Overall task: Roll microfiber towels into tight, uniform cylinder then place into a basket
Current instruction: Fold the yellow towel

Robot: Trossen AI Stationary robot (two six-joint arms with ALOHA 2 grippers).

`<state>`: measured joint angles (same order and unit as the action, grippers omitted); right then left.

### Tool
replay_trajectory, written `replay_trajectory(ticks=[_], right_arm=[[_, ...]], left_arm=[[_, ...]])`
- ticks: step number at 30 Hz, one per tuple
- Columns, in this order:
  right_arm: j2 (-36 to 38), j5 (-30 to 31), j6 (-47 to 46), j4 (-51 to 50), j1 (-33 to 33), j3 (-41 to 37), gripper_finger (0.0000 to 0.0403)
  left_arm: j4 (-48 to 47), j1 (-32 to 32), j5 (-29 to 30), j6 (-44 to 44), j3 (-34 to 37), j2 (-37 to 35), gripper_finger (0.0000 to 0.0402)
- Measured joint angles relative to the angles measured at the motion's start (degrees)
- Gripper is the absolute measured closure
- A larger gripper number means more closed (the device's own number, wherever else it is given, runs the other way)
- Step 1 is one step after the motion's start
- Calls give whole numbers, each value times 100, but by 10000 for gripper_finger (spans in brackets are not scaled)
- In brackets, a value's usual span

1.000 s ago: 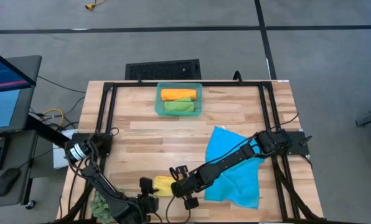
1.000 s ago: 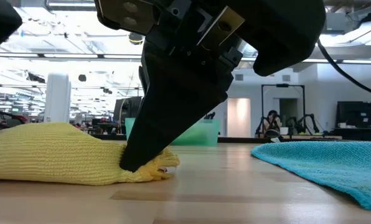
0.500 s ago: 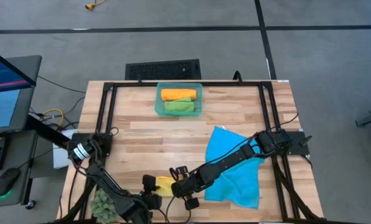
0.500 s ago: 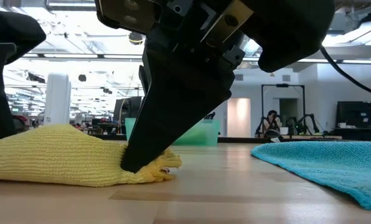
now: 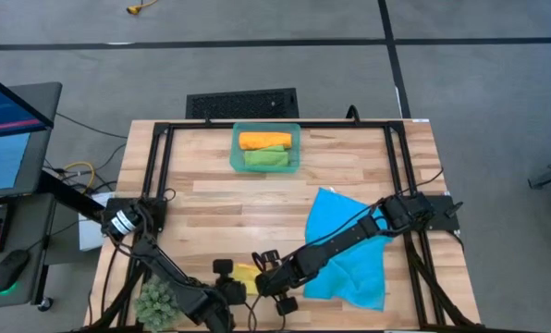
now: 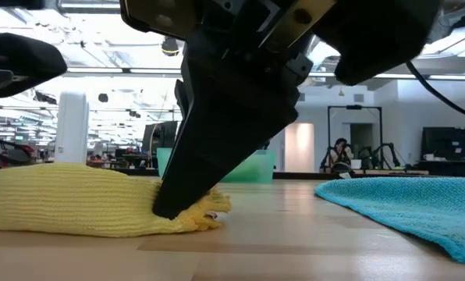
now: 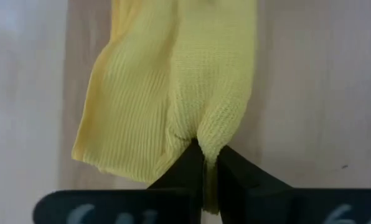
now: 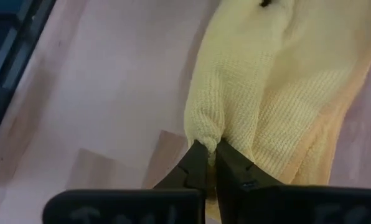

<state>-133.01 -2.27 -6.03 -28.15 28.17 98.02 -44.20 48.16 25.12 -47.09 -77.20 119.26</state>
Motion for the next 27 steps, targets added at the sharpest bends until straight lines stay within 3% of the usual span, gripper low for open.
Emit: replay_trajectory(ticks=[6, 10, 15, 27], right_arm=[[-4, -363, -67, 109, 187, 6, 381], [-4, -453, -106, 121, 265, 7, 370], [-4, -488, -106, 161, 317, 7, 382], [-12, -452, 172, 344, 357, -6, 379]], left_arm=[[157, -120, -835, -485, -114, -459, 392], [247, -366, -1459, -1257, -121, -564, 397], [276, -759, -2161, -2093, -29, -568, 393], [340, -1580, -3247, -2303, 78, -583, 392]])
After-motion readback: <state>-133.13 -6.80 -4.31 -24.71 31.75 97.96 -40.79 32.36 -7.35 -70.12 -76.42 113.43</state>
